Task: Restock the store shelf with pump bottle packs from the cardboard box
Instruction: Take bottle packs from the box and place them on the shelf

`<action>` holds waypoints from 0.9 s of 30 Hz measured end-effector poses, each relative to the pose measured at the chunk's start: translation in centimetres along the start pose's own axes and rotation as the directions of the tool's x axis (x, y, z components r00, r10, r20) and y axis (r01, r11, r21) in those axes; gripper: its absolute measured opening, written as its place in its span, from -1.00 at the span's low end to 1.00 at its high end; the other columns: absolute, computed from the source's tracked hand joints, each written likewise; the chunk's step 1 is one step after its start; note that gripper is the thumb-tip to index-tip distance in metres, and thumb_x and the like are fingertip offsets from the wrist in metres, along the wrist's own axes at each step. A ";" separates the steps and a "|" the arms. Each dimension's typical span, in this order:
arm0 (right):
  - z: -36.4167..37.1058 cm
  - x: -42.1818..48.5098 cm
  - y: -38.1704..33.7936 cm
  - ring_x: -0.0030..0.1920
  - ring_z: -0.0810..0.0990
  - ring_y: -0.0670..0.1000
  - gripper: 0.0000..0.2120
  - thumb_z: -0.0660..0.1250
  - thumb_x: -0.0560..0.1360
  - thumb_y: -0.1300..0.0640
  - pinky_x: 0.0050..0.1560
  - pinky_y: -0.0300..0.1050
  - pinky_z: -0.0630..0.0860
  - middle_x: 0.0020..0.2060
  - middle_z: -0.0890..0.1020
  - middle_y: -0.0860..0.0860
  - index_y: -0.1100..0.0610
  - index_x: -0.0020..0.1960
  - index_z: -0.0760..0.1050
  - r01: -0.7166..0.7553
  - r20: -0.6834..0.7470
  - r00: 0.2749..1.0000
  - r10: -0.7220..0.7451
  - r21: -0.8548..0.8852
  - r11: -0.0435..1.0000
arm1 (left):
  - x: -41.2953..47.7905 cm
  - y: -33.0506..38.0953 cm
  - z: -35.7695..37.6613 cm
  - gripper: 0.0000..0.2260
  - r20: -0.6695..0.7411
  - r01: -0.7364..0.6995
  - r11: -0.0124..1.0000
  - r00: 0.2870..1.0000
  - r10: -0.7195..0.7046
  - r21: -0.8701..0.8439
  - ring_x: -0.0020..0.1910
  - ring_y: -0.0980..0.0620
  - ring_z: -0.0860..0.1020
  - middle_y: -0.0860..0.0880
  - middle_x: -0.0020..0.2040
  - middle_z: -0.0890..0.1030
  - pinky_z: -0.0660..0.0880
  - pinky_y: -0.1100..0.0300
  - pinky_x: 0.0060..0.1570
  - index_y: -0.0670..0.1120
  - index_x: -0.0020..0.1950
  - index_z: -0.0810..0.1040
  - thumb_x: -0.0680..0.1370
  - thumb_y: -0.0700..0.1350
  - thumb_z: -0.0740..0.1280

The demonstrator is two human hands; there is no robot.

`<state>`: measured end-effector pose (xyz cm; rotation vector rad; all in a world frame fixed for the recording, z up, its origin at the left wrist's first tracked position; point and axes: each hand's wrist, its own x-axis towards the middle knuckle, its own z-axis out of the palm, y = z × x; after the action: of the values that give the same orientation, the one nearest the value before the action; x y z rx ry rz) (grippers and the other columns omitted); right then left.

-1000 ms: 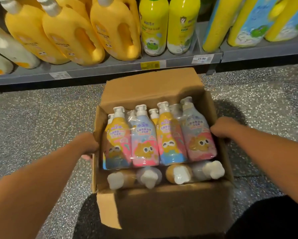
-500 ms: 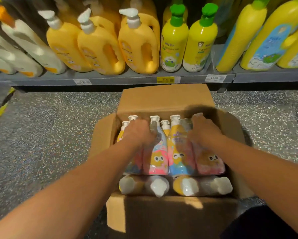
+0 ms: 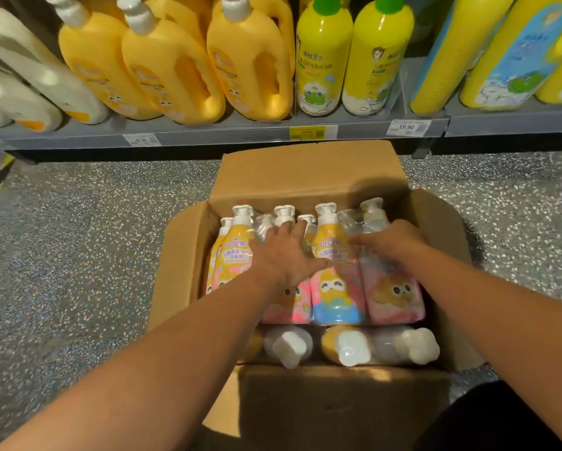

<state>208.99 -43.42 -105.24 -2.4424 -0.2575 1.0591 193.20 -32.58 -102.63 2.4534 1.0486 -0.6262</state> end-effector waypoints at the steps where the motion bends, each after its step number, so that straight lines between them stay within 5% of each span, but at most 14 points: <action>1: 0.0 0.0 0.2 -0.03 0.64 0.14 -0.29 0.60 0.15 -0.21 0.03 0.03 0.59 0.00 0.66 0.12 0.22 0.11 0.55 0.000 -0.009 1.000 0.001 0.021 1.000 | -0.1 0.2 0.1 -0.15 0.009 0.012 1.000 1.000 -0.012 -0.009 0.54 -0.12 0.11 -0.01 0.58 0.12 0.14 -0.33 0.39 0.02 0.58 0.03 0.44 0.38 0.25; 4: -0.2 0.0 0.5 -0.02 0.66 0.14 -0.26 0.62 0.08 -0.20 0.05 0.12 0.60 0.01 0.67 0.14 0.21 0.11 0.56 0.028 -0.032 0.999 -0.026 0.093 0.995 | 0.0 0.4 0.2 -0.09 0.029 0.030 0.998 0.999 -0.029 -0.046 0.57 -0.10 0.03 0.01 0.60 0.04 0.03 -0.35 0.42 -0.01 0.60 -0.05 0.42 0.41 0.24; 9: -1.4 -0.8 0.5 -0.03 0.61 0.10 -0.42 0.62 0.24 0.02 -0.02 0.01 0.56 0.01 0.61 0.11 0.17 0.15 0.47 0.093 0.032 0.994 -0.102 0.223 0.970 | -0.6 1.0 0.1 -0.08 -0.008 0.070 0.990 0.997 -0.072 -0.119 0.57 -0.05 0.02 0.02 0.60 0.01 -0.02 -0.32 0.44 -0.03 0.59 -0.01 0.42 0.41 0.25; 12: -1.5 -1.4 0.4 0.00 0.62 0.11 -0.40 0.63 0.22 0.03 0.03 0.08 0.58 0.06 0.62 0.12 0.15 0.15 0.44 0.182 0.009 0.982 -0.189 0.211 0.960 | -0.7 1.6 -0.1 -0.03 0.014 0.145 0.948 0.989 -0.147 -0.282 0.53 -0.12 0.15 -0.07 0.56 0.18 0.04 -0.30 0.45 -0.04 0.58 0.06 0.35 0.41 0.32; 14: -1.8 -2.0 0.0 0.05 0.61 0.14 -0.31 0.63 0.20 0.01 0.10 0.12 0.57 0.11 0.61 0.13 0.17 0.22 0.43 0.234 -0.024 0.972 -0.233 0.176 0.956 | -0.6 1.8 -0.6 0.05 0.059 0.149 0.847 0.989 -0.139 -0.510 0.39 -0.17 0.39 -0.14 0.44 0.40 0.31 -0.22 0.36 -0.06 0.57 0.10 0.23 0.39 0.39; 16: -2.4 -2.5 -0.8 0.06 0.61 0.14 -0.25 0.63 0.19 0.00 0.12 0.14 0.57 0.13 0.60 0.11 0.17 0.28 0.43 0.262 -0.020 0.964 -0.263 0.196 0.945 | -0.8 1.8 -1.4 0.03 0.108 0.166 0.635 0.986 -0.130 -0.755 0.29 -0.15 0.50 -0.14 0.43 0.42 0.51 -0.04 0.20 -0.05 0.58 0.05 0.27 0.23 0.50; 18: -3.1 -2.8 -1.4 0.00 0.64 0.13 -0.31 0.63 0.20 0.04 0.08 0.13 0.60 0.07 0.64 0.11 0.17 0.25 0.47 0.277 -0.015 0.959 -0.284 0.271 0.922 | -1.0 1.4 -1.9 -0.12 0.128 0.169 0.463 0.985 -0.120 -0.870 0.26 -0.08 0.50 -0.12 0.48 0.34 0.52 0.16 0.00 -0.08 0.58 0.06 0.43 0.01 0.51; 21: -4.1 -3.5 -2.6 -0.07 0.67 0.14 -0.42 0.61 0.24 0.11 0.01 0.11 0.63 -0.02 0.66 0.14 0.19 0.19 0.49 0.258 0.002 0.960 -0.282 0.395 0.882 | -1.4 1.0 -2.8 -0.37 0.122 0.136 0.263 0.990 -0.070 -0.955 -0.13 0.06 0.62 -0.10 0.23 0.56 0.51 0.32 -0.40 -0.10 0.45 0.31 0.45 -0.13 0.49; 24: -4.2 -4.2 -4.3 -0.21 0.65 0.06 -0.48 0.60 0.27 0.14 -0.20 -0.06 0.58 -0.13 0.65 0.10 0.21 0.16 0.50 0.253 0.019 0.955 -0.295 0.464 0.849 | -1.6 1.1 -3.3 -0.68 0.110 0.108 0.133 0.994 0.013 -0.985 -0.29 -0.01 0.65 -0.09 -0.13 0.68 0.61 0.12 -0.20 -0.07 0.06 0.56 0.35 -0.19 0.53; 27: -3.6 -5.0 -5.6 -0.28 0.61 0.02 -0.60 0.56 0.32 0.16 -0.32 -0.15 0.50 -0.20 0.61 0.06 0.15 0.06 0.47 0.207 0.091 0.952 -0.293 0.513 0.833 | -2.1 0.2 -3.6 -0.67 0.059 0.068 0.152 0.996 -0.059 -0.986 -0.18 -0.11 0.65 -0.06 -0.17 0.69 0.59 -0.10 0.03 -0.02 -0.05 0.55 0.29 -0.23 0.57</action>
<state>208.27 -41.44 -97.13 -1.8040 -0.3048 1.0552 192.92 -32.03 -98.48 1.1522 1.0331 0.1385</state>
